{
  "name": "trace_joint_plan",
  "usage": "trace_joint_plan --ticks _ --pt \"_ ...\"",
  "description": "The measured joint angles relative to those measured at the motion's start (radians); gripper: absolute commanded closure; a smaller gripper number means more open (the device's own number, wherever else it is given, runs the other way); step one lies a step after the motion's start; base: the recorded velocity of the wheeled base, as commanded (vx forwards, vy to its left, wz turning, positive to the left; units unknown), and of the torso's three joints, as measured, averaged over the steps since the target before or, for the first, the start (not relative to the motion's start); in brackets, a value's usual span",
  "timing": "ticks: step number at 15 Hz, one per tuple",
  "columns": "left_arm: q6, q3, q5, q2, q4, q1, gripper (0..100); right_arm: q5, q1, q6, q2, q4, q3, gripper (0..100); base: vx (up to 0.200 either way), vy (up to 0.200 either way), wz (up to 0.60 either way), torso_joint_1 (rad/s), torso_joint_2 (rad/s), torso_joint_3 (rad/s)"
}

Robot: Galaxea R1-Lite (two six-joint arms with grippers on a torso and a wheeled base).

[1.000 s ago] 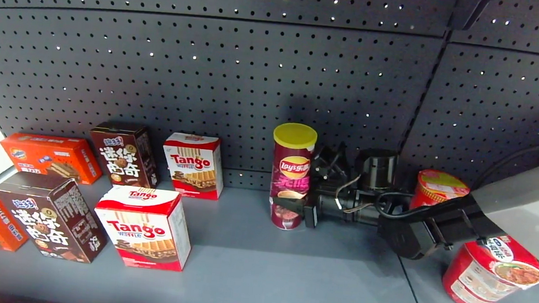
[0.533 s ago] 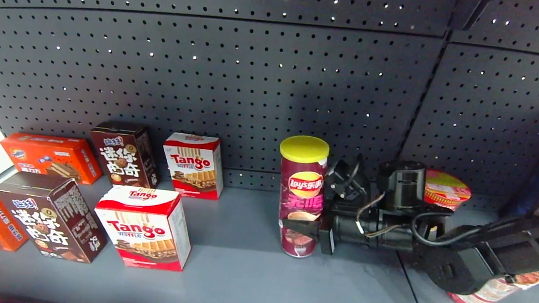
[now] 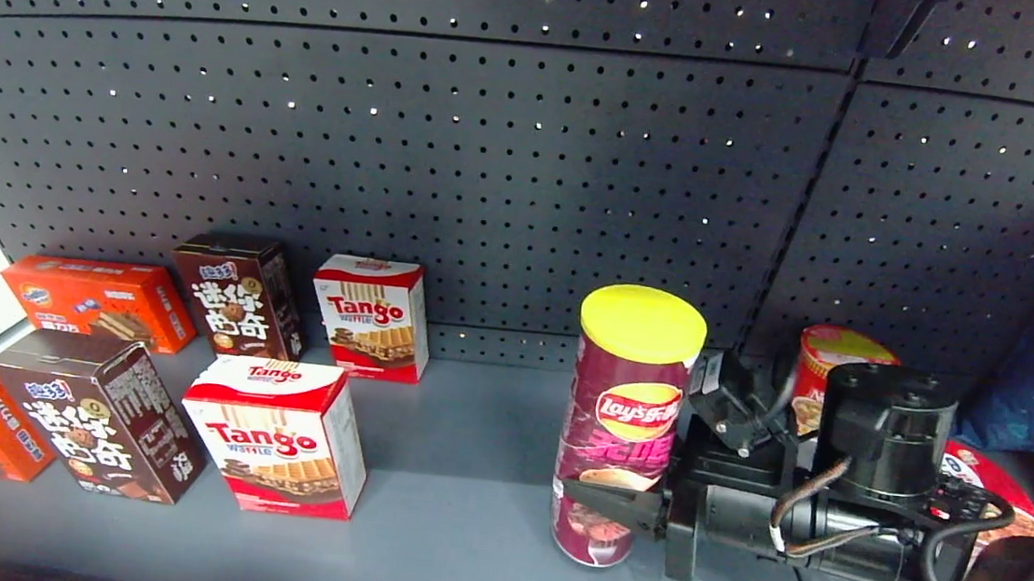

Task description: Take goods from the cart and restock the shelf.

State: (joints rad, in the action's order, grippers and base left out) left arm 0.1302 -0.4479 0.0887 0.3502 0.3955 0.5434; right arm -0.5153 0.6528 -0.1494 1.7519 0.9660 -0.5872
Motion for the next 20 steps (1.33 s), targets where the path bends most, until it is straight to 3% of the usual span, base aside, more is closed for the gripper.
trace_joint_plan --ticks 6,20 --pt "0.0 -0.004 -0.021 0.0 0.002 0.0 100 -0.007 0.0 0.0 -0.024 0.019 0.1 100 0.0 0.0 0.0 0.0 0.0 0.0" --pt "0.0 0.011 -0.02 -0.008 0.006 0.001 100 -0.009 -0.005 -0.008 0.007 0.028 0.111 100 0.0 0.0 0.0 0.0 0.0 0.0"
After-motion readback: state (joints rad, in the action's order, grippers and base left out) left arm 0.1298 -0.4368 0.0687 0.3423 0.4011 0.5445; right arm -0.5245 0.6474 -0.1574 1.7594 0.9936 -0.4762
